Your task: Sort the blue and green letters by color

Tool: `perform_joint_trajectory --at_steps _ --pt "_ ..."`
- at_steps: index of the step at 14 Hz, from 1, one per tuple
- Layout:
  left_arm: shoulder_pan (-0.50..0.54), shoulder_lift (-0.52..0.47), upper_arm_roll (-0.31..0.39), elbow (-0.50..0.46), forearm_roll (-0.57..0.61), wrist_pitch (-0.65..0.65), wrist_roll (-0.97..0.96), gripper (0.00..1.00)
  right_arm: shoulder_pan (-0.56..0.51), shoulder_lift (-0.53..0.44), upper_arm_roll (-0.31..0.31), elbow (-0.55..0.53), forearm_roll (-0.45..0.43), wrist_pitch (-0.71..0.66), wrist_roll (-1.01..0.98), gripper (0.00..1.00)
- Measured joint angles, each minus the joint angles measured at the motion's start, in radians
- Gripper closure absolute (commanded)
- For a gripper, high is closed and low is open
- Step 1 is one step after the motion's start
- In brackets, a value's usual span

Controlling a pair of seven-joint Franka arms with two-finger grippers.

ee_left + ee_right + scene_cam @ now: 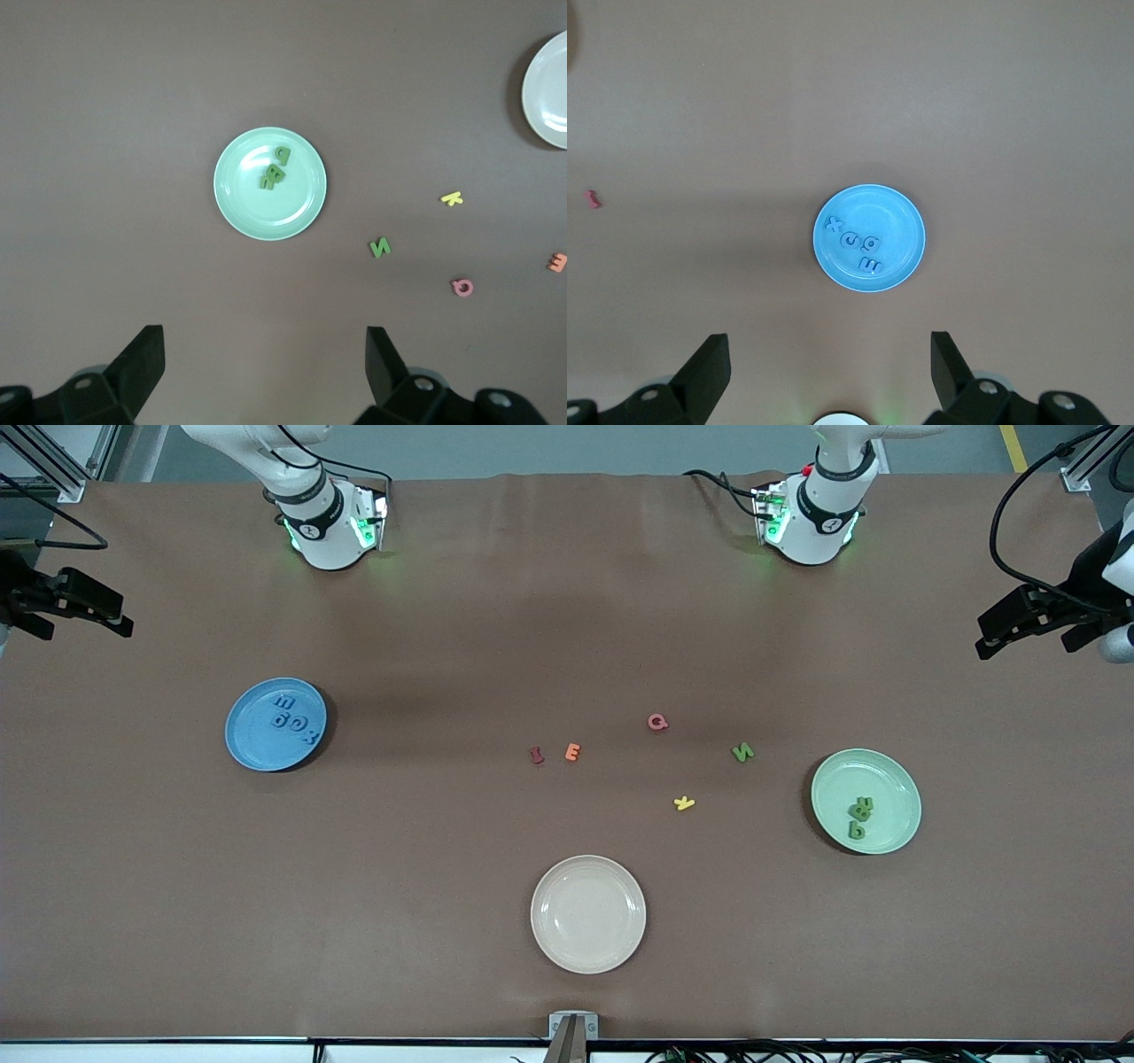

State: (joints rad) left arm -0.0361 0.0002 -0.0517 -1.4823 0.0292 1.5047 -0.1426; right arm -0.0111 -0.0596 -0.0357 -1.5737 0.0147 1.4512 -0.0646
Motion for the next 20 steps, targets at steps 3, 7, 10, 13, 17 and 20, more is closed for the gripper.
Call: perform_joint_trajectory --at_steps 3,7,10,13,17,20 --pt "0.000 0.000 0.000 -0.002 -0.001 -0.005 0.000 0.00 0.000 0.000 0.000 0.000 0.001 0.003 0.000 0.00" --pt "-0.001 0.000 -0.009 -0.018 -0.001 -0.004 0.000 0.00 0.000 -0.001 0.000 0.000 0.001 0.006 0.000 0.00" --pt "-0.002 0.002 -0.031 -0.092 -0.002 0.082 0.000 0.00 0.000 -0.002 0.000 0.000 0.001 0.006 0.000 0.00" --pt "-0.003 0.020 -0.071 -0.229 -0.002 0.252 -0.007 0.00 0.000 -0.006 0.000 -0.001 0.001 0.006 0.000 0.00" --pt "-0.004 0.086 -0.148 -0.376 -0.003 0.440 -0.165 0.00 -0.017 -0.014 -0.002 -0.003 -0.001 0.005 0.000 0.00" --pt "-0.008 0.144 -0.203 -0.463 -0.003 0.584 -0.286 0.00 -0.030 -0.015 -0.002 -0.004 -0.001 0.005 -0.001 0.00"
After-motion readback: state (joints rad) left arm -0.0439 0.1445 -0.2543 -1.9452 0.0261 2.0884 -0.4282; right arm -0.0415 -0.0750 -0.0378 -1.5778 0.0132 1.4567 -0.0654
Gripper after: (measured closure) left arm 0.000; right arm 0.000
